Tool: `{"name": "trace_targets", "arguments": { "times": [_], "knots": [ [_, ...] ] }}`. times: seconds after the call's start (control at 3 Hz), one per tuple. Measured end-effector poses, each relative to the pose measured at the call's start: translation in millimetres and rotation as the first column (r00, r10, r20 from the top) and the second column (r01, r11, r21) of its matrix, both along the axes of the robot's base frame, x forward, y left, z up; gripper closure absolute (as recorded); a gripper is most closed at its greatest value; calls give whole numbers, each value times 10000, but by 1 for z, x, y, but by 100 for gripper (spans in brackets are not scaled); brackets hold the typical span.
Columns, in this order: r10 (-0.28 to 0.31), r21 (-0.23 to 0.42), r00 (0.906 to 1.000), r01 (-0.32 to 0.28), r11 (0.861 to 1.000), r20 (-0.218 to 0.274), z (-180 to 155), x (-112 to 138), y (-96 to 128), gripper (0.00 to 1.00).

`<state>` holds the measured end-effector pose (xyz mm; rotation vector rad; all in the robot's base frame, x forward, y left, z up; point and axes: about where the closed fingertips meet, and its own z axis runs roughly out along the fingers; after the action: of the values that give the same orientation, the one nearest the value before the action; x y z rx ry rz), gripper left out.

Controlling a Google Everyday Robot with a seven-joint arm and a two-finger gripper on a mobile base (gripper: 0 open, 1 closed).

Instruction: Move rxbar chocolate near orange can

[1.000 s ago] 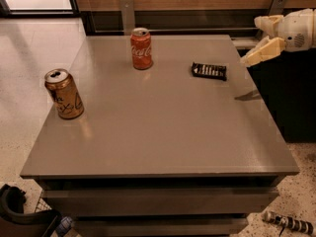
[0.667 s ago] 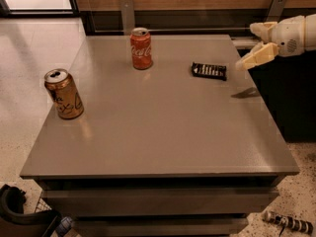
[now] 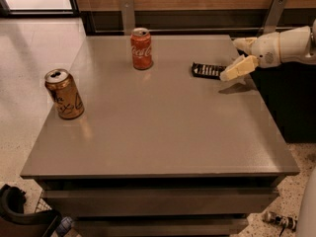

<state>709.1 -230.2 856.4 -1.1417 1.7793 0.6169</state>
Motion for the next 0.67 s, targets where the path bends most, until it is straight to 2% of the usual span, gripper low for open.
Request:
{"name": "trace_targets", "arguments": {
  "times": [0.67],
  "knots": [
    [576,602,9983,-579,9965,69,-24,14,21,0]
  ]
}}
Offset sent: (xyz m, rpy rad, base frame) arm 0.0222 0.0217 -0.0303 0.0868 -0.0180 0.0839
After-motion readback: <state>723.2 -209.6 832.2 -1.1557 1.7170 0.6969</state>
